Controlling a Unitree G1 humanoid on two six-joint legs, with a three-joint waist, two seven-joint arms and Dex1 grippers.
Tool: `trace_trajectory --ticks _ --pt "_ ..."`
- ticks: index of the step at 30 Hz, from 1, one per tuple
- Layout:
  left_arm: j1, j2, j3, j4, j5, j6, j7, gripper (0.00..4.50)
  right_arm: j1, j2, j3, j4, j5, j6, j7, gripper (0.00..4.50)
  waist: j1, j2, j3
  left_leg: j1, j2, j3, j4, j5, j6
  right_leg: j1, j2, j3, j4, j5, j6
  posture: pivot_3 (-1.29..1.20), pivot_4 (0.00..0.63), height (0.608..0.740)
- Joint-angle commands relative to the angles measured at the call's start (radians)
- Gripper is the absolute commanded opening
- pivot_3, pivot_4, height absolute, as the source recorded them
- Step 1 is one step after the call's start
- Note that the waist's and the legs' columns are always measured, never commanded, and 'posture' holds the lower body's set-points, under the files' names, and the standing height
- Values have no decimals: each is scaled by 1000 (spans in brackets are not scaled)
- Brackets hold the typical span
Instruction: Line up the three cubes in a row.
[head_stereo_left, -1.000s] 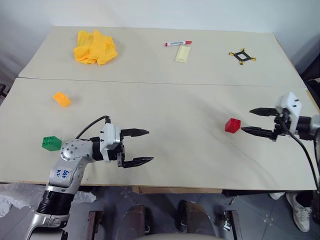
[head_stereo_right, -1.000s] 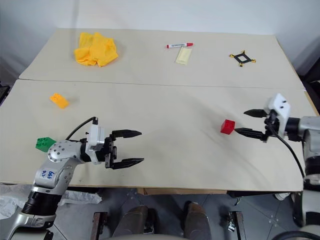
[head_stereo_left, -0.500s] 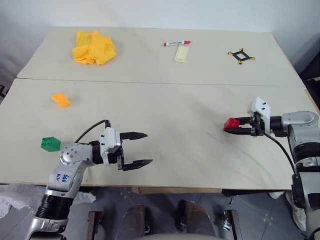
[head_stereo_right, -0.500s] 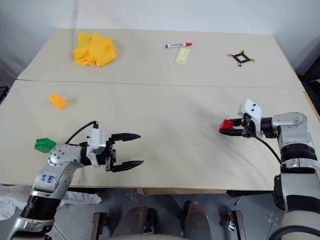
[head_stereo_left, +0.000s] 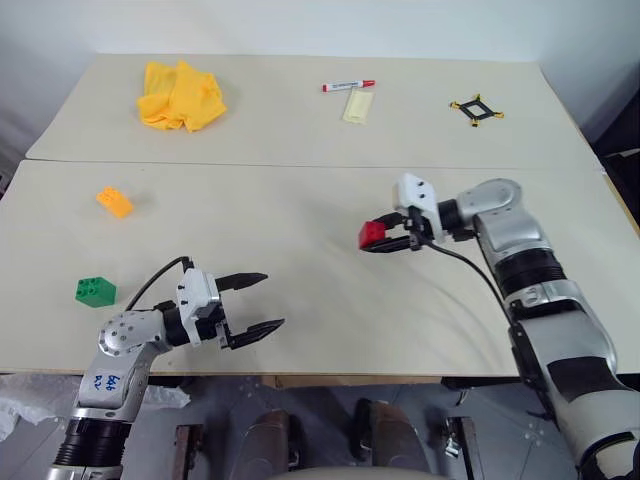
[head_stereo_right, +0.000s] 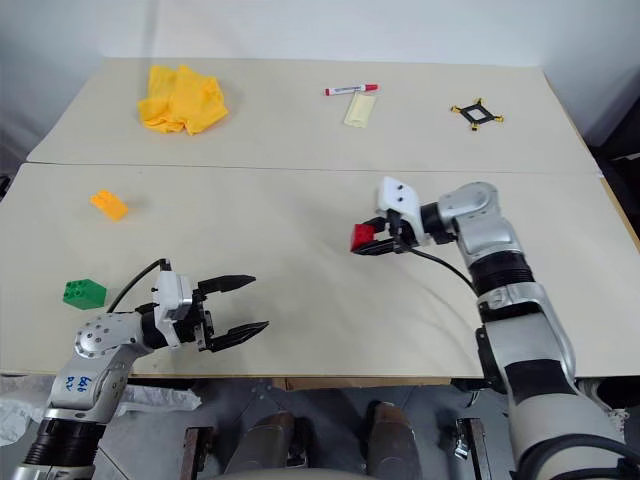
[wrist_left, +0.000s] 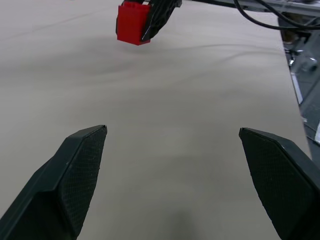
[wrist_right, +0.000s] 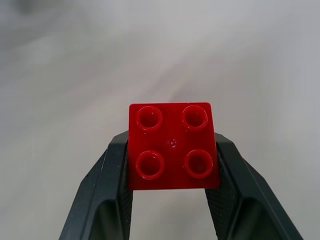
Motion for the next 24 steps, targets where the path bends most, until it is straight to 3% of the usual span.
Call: trace_trajectory --ticks 1,6,11,15,21,24 --pt "27 16 37 -59 -3 -10 23 4500 -7 14 22 -18 -23 1 -13 1525 -1 0 0 0 0 0 0 0 0 0 0 0 0 0 0 0 150 740" --pt "55 15 60 -77 -4 -9 51 4500 24 12 31 -50 -25 86 -30 1525 -4 0 0 0 0 -1 0 0 0 0 0 0 0 0 0 0 150 740" --pt "89 -7 93 -109 -14 -1 114 4500 57 9 -2 -85 2 62 -75 3169 -5 0 0 0 0 0 0 0 0 0 0 -1 0 0 0 0 150 740" --pt "184 -45 181 -174 -13 -25 214 4500 117 -40 -73 -178 95 -17 -10 4461 -4 0 0 0 1 0 -1 0 0 0 0 0 0 0 0 0 150 740" --pt "437 -207 387 -282 -31 -85 407 4500 320 -102 -214 -431 357 -26 145 4461 -1 0 1 0 1 -1 -2 0 0 1 0 -1 -4 0 0 0 150 740" --pt "542 -305 485 -269 -37 -141 482 4500 414 -111 -239 -562 427 15 116 4461 -1 -1 1 0 1 0 -2 -1 0 2 0 -1 -5 0 0 0 150 740"
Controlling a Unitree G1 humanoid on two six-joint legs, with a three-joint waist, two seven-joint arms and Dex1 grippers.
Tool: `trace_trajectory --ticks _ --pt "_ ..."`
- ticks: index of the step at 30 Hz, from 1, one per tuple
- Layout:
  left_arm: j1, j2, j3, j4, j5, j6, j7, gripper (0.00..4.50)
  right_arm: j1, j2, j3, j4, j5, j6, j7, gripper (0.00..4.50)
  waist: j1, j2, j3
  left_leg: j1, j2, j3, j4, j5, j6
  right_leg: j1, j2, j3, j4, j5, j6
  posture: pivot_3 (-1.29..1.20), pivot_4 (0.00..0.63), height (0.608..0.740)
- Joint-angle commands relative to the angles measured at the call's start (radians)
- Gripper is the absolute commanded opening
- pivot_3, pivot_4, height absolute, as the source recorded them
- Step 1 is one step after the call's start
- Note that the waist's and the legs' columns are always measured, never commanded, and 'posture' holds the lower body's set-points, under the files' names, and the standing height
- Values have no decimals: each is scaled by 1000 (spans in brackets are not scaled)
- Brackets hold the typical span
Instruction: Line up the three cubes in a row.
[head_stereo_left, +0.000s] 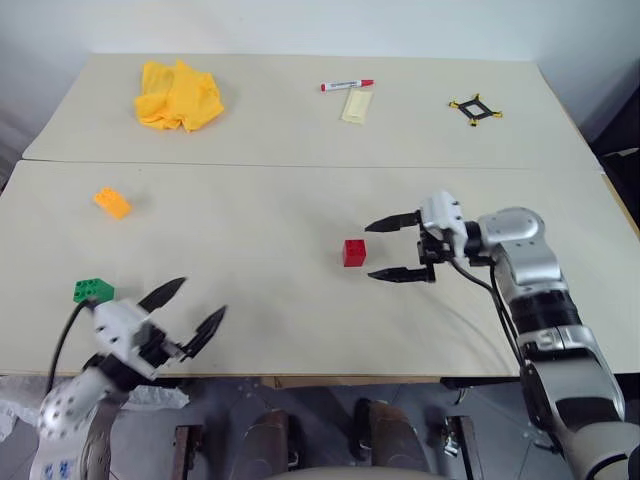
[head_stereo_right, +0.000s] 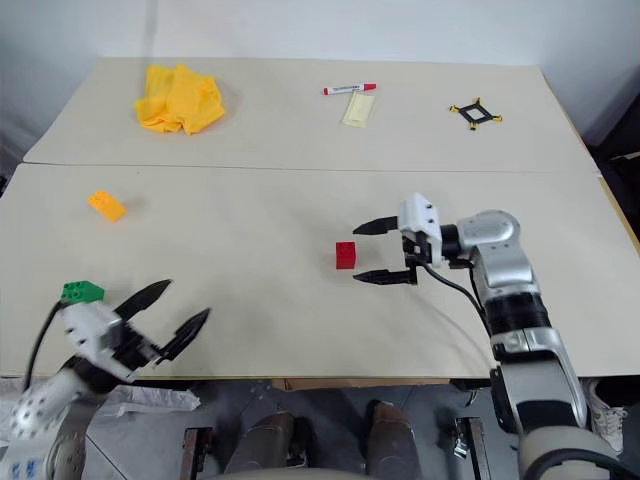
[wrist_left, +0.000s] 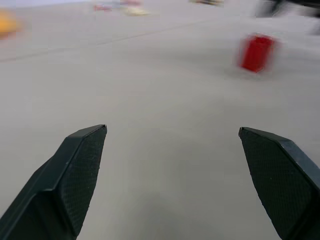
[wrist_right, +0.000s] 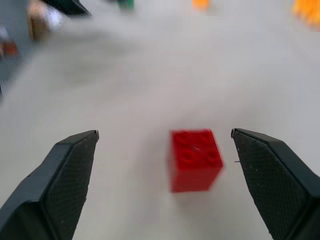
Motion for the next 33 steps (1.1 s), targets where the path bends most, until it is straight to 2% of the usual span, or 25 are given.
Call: trace_trajectory --ticks 1,3,4,7,11,15,19,22,24,27,30,33 --pt "88 -72 111 -20 -15 -77 83 4500 61 -12 -41 -159 102 44 11 4461 0 0 0 0 0 0 0 0 0 0 0 0 0 0 0 0 150 740" --pt "131 -123 153 2 -21 -104 118 4500 109 -8 -51 -223 151 93 -15 4461 1 0 0 1 1 1 1 0 0 1 0 0 0 0 0 0 150 740" --pt "151 -168 198 28 -77 -94 158 4500 151 -9 -53 -269 175 116 -25 4461 1 0 0 1 1 1 1 0 0 1 0 0 0 0 0 0 150 740" --pt "195 -229 279 137 -114 -135 182 4500 252 -1 -42 -356 183 80 -32 4461 7 -2 -1 2 2 0 1 -2 0 2 -2 4 -2 0 0 0 150 740" --pt "175 -226 297 125 -150 -133 202 4500 269 8 -46 -367 185 82 -74 4461 24 -4 0 1 2 1 2 -3 0 1 -1 1 -3 0 0 0 150 740" --pt "125 -187 265 33 -153 -90 251 4500 262 24 -56 -358 192 89 -119 4461 27 -4 0 1 2 0 3 -3 1 1 -7 6 -4 0 -1 0 150 740" --pt "6 -47 269 -96 -183 73 373 4500 252 46 -83 -370 226 126 -193 4461 26 -4 0 1 2 -1 3 -3 0 1 -7 7 -1 0 -1 0 150 740" --pt "-162 194 268 -92 -211 338 480 4500 251 69 -117 -390 266 154 -266 4461 25 -4 0 1 2 -1 3 -3 -1 0 -1 7 2 0 -2 0 150 740" --pt "-249 292 258 -46 -219 455 514 4500 250 76 -126 -399 275 164 -295 4461 23 -4 -1 1 2 -1 3 -2 -1 0 0 7 4 -1 -2 0 150 740" --pt "-514 471 138 223 -167 582 451 4500 261 76 -122 -419 265 156 -310 4461 24 -4 -1 3 0 1 2 -2 -1 -1 0 3 6 -1 -2 0 150 740" --pt "-728 554 6 507 -76 542 331 4500 269 77 -122 -439 264 157 -327 4461 25 -4 -1 2 0 2 1 -1 -2 -2 2 1 7 -1 -2 0 150 740" --pt "-888 583 -89 756 17 464 236 4500 276 78 -126 -455 262 153 -349 4461 21 -4 -1 2 -2 4 -1 -1 -2 -3 4 0 6 -1 -2 0 150 740"
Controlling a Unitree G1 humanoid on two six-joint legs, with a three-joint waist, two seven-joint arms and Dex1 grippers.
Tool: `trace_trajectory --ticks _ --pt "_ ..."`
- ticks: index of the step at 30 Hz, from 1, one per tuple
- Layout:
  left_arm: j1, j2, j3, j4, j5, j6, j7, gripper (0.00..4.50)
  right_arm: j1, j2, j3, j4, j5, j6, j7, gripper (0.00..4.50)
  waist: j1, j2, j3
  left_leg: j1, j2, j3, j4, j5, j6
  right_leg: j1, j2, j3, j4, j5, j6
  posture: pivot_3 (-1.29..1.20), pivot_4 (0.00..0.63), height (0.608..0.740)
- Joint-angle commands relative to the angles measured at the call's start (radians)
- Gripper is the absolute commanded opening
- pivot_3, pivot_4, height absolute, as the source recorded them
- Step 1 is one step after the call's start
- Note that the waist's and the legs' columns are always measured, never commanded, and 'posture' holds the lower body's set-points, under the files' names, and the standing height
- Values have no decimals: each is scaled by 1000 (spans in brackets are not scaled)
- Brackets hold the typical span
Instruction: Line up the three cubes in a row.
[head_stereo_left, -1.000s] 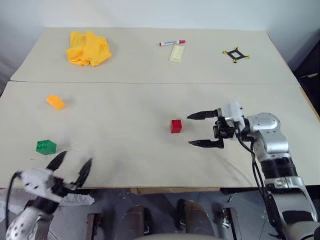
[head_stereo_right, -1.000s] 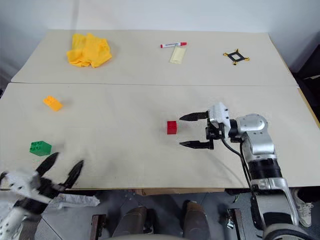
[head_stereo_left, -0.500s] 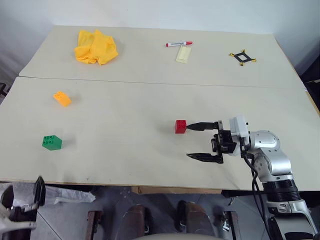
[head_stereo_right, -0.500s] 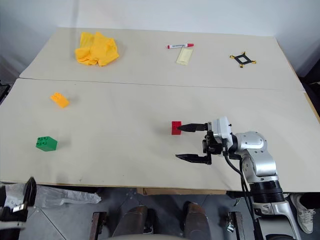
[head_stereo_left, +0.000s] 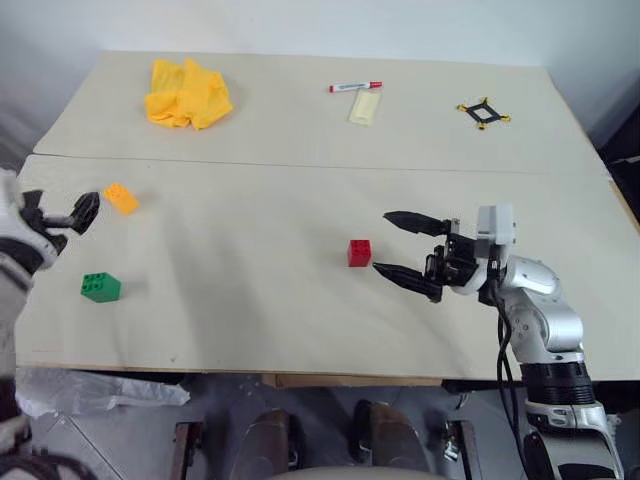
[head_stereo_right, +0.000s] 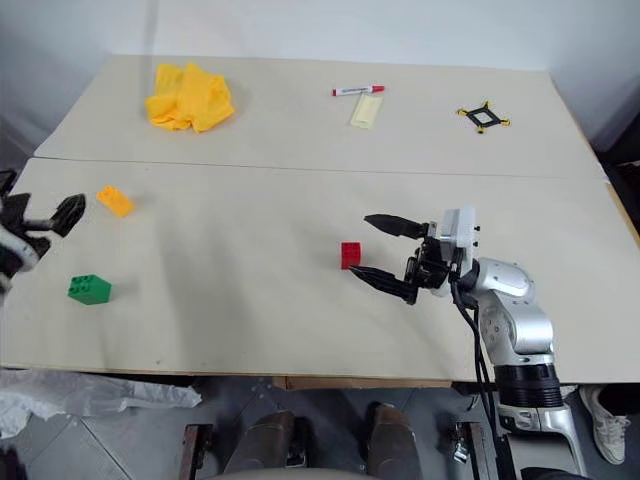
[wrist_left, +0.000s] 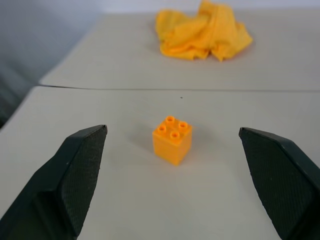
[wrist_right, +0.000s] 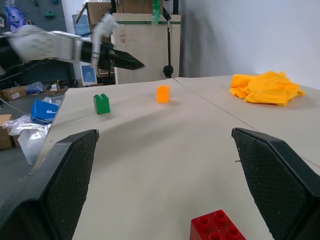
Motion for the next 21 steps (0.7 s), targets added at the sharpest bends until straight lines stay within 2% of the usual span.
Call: trace_trajectory --ticks 1,4,10,14,21 --pt "-137 19 -86 260 109 -95 -106 4500 12 -3 -22 -51 11 -8 -27 4461 -6 0 0 1 -2 2 -1 0 0 0 0 0 1 0 0 0 150 740" --pt "-255 -15 -142 390 164 -131 -115 4500 32 -4 -21 -71 9 -14 -37 4461 -5 -1 0 0 -3 2 -2 0 -1 -2 1 -2 0 0 0 0 150 740" --pt "-322 -125 -149 369 202 -131 -40 4500 63 -11 -24 -97 9 -12 -60 4461 -1 -2 0 -1 -3 1 0 0 -1 -1 0 -2 0 0 0 0 150 740" --pt "-367 -145 -131 424 224 -105 29 4500 66 -23 -16 -99 14 5 -50 4461 -1 -2 0 -1 -3 1 1 0 -1 -1 0 -2 1 0 0 0 150 740" --pt "-404 -260 -64 302 196 36 217 4500 39 -36 -21 -47 8 5 -27 4461 1 -2 0 -1 1 0 2 0 0 -1 -2 -2 2 0 1 0 150 740"
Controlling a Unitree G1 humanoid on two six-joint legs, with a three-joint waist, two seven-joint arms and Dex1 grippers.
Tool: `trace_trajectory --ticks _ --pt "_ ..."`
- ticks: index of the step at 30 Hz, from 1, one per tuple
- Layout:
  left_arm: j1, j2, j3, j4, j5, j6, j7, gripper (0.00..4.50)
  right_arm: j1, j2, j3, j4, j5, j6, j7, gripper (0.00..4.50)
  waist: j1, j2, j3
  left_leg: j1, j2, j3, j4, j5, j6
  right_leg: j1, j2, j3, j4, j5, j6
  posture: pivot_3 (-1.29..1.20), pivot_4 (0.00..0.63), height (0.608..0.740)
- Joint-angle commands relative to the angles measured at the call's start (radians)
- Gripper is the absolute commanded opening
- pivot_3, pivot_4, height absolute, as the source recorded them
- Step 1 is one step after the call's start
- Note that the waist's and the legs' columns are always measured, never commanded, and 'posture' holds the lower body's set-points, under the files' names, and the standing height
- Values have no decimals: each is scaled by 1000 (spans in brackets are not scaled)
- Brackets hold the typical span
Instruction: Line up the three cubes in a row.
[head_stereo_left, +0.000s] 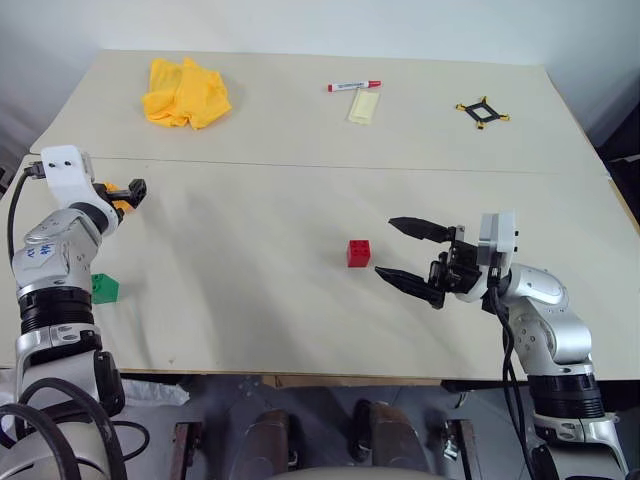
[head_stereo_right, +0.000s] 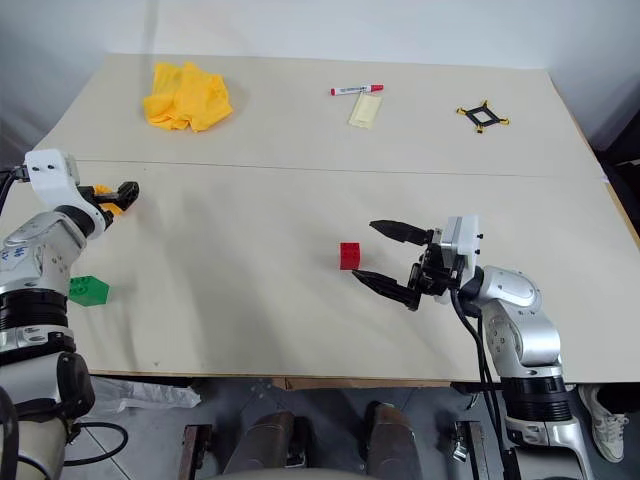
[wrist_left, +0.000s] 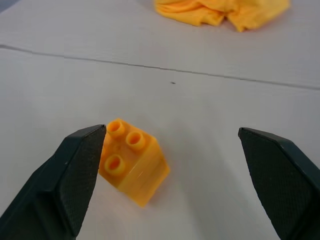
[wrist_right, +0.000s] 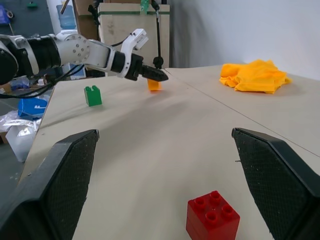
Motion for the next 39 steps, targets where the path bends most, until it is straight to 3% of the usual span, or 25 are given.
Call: trace_trajectory --ticks 1,5,10,16,19,22,26,31,36,39 --pt "-6 -42 37 -97 -13 45 76 4500 -16 -12 -12 0 9 -8 12 4461 0 0 0 0 0 0 0 0 0 0 0 0 0 0 0 0 150 740" --pt "24 -113 80 -226 0 57 188 4500 -26 -13 -9 22 1 -10 23 4461 0 -1 0 0 0 -2 1 0 0 1 0 0 0 0 0 0 150 740" --pt "60 -121 78 -299 3 59 181 4500 -28 -8 -9 44 -7 -18 28 4461 -2 -1 0 0 0 -1 0 0 0 0 0 -1 0 0 0 0 150 740" --pt "186 -54 89 -504 -31 -34 -1 4500 -13 -5 -10 34 -10 -14 24 4461 -2 -1 0 0 0 -2 0 0 0 0 0 0 -1 0 0 0 150 740" --pt "390 45 240 -658 -150 -10 -216 4500 -3 -11 -12 25 -3 -5 30 4461 -16 -1 0 0 1 -1 0 0 0 0 0 0 -1 0 0 0 150 740" --pt "620 71 350 -791 -223 -32 -366 4500 -7 -6 4 3 5 5 36 4461 -30 -1 0 1 2 0 -2 -1 -1 0 0 0 -1 0 0 0 150 740" --pt "897 1 504 -871 -257 -84 -454 4500 -25 17 18 -17 25 19 33 4461 -24 0 0 1 2 -1 -1 0 -1 1 0 1 -3 0 0 0 150 740" --pt "1160 -166 672 -950 -343 -216 -552 4500 -30 10 56 -38 40 53 72 4461 -13 -2 -1 1 2 -1 1 -1 -1 2 -1 2 -4 0 0 0 150 740" --pt "1391 -325 704 -970 -365 -286 -607 4500 -54 -2 75 -61 58 82 109 4461 -1 -2 -1 1 2 0 1 -1 0 3 -2 3 -5 0 0 0 150 740" --pt "1456 -376 685 -876 -338 -353 -646 4500 -56 -9 81 -70 58 92 125 4461 1 -3 -1 1 3 -1 1 -2 1 3 -2 2 -6 0 -1 0 150 740"
